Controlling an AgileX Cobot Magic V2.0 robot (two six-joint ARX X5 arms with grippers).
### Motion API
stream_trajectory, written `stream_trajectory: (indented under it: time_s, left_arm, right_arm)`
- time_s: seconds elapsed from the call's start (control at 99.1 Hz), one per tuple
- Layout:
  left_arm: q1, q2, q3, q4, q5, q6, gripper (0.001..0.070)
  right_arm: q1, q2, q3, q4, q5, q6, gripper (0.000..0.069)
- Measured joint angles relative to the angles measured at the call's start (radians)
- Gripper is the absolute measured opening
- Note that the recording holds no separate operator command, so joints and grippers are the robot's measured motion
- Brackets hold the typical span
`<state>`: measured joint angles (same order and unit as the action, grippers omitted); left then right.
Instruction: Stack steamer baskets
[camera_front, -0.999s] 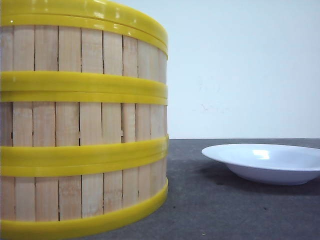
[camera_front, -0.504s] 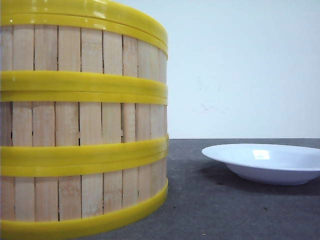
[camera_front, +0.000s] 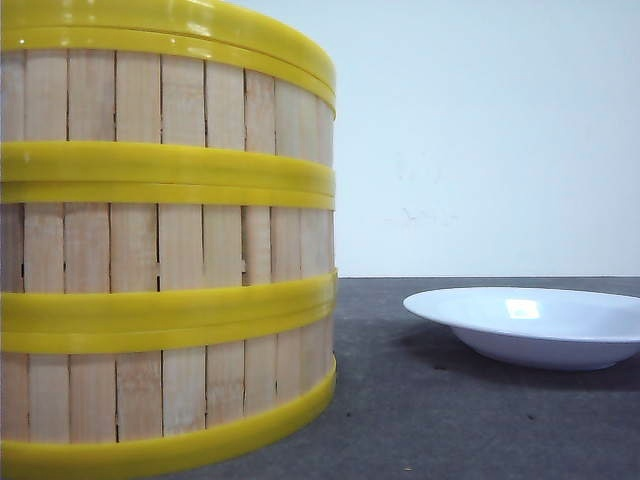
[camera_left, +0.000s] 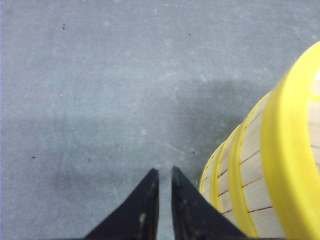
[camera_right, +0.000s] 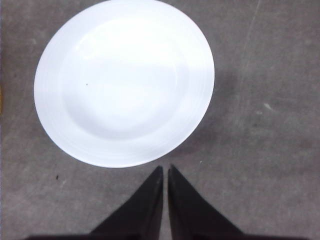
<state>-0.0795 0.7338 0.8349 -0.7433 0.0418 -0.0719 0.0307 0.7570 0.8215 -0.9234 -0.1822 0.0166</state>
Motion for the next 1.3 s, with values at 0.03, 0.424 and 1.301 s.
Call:
stream_trajectory:
  time_s: [0.03,0.424,1.301]
  left_arm:
    - [0.0,0.0,0.0,0.0,0.0,0.0,0.0018]
    - [0.0,0.0,0.0,0.0,0.0,0.0,0.0018]
    - [0.005,-0.726,-0.802,0.558,-0.067,0.029,0.0017]
  right_arm:
    - [0.0,0.0,0.0,0.003,0.0,0.0,0.0012]
    - [0.0,0.0,0.0,0.008,0.0,0.0,0.0012]
    - [0.0,0.001,0.0,0.011,0.0,0.0,0.0012]
